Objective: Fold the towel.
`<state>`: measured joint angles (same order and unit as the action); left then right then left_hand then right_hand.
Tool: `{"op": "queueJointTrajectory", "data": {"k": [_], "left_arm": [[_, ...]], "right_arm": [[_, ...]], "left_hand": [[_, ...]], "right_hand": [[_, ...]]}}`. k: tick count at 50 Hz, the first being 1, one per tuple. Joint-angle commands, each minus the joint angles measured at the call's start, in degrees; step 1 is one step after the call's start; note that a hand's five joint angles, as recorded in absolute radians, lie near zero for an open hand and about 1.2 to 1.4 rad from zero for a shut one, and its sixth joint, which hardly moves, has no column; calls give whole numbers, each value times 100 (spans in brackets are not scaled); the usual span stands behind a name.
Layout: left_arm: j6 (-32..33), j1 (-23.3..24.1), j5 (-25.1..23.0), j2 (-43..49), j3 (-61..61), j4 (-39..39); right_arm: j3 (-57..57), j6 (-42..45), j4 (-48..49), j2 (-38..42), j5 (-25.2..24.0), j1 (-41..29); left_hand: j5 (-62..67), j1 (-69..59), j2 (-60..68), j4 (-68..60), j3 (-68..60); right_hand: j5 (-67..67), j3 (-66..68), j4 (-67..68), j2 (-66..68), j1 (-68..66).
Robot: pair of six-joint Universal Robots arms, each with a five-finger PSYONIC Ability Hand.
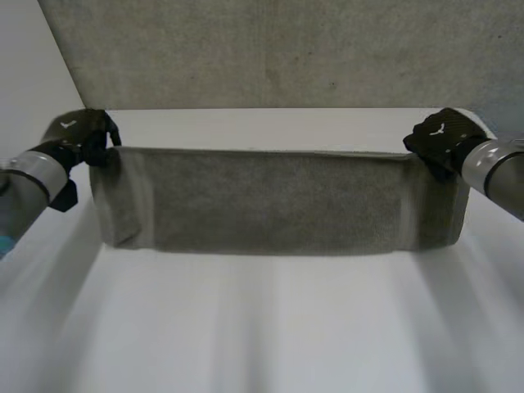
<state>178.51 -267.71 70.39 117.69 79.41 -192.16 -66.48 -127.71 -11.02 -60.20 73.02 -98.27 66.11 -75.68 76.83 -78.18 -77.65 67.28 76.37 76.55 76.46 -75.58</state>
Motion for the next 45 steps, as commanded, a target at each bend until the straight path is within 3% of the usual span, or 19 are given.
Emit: {"op": "queueJointTrajectory", "data": {"k": [1, 8, 10, 11, 12, 13, 14, 15, 16, 17, 26, 34, 39, 45], "left_arm": [[-1, 123, 168, 1035, -1057, 363], [95, 263, 361, 1572, -1612, 556], [175, 272, 405, 1670, -1683, 583], [253, 281, 449, 1740, -1727, 583], [254, 281, 449, 1740, -1727, 583], [324, 299, 475, 1801, -1762, 583], [403, 307, 502, 1845, -1788, 583], [403, 308, 502, 1846, -1789, 583], [464, 325, 519, 1881, -1815, 583], [509, 351, 554, 1898, -1841, 583], [535, 369, 555, 1890, -2228, 548], [544, 360, 502, 1688, -2580, 556], [483, 308, 493, 1327, -2316, 662], [500, 255, 370, 440, -989, 847]], "right_arm": [[811, -17, 100, 991, 28, -131], [1321, -61, 398, 1616, 55, -184], [1410, -69, 504, 1740, 72, -202], [1488, -78, 609, 1862, 81, -202], [1541, -96, 714, 1968, 107, -210], [1542, -96, 715, 1969, 107, -210], [1577, -96, 811, 2030, 134, -210], [1577, -96, 812, 2030, 134, -210], [1603, -105, 916, 2074, 186, -237], [1621, -113, 1031, 2092, 256, -254], [1612, -632, 1269, 1846, 635, -290], [1129, -1528, 1243, 976, 740, -272], [391, -1722, 1243, 299, 731, -210], [-796, -1739, 1216, -466, 670, -193]], "left_hand": [[389, -432, 317, -182, -235], [389, -432, 317, -182, -235], [389, -432, 317, -182, -235], [-675, 631, -747, 882, 829], [-685, 642, -758, 893, 839], [-3233, 3190, -3306, 3441, 3387], [-4974, 4930, -5046, 5181, 5128], [-4992, 4948, -5064, 5199, 5146], [-5974, 5931, -6046, 6181, 6128], [-6550, 6507, -6622, 6757, 6704], [-6522, 6479, -6595, 6730, 6677], [-6522, 6479, -6595, 6730, 6677], [-6539, 6496, -6611, 6746, 6693], [-6522, 6479, -6595, 6730, 6677]], "right_hand": [[272, 363, 345, 354, -442], [179, 269, 252, 260, -348], [-613, -522, -540, -531, 444], [-2228, -2138, -2155, -2147, 2059], [-3910, -3819, -3837, -3828, 3741], [-3927, -3836, -3854, -3845, 3758], [-5326, -5235, -5253, -5244, 5157], [-5340, -5249, -5267, -5258, 5171], [-6722, -6631, -6649, -6640, 6553], [-6727, -6637, -6655, -6646, 6558], [-6727, -6637, -6655, -6646, 6558], [-6727, -6637, -6655, -6646, 6558], [-6727, -6637, -6655, -6646, 6558], [-6727, -6637, -6655, -6646, 6558]]}}
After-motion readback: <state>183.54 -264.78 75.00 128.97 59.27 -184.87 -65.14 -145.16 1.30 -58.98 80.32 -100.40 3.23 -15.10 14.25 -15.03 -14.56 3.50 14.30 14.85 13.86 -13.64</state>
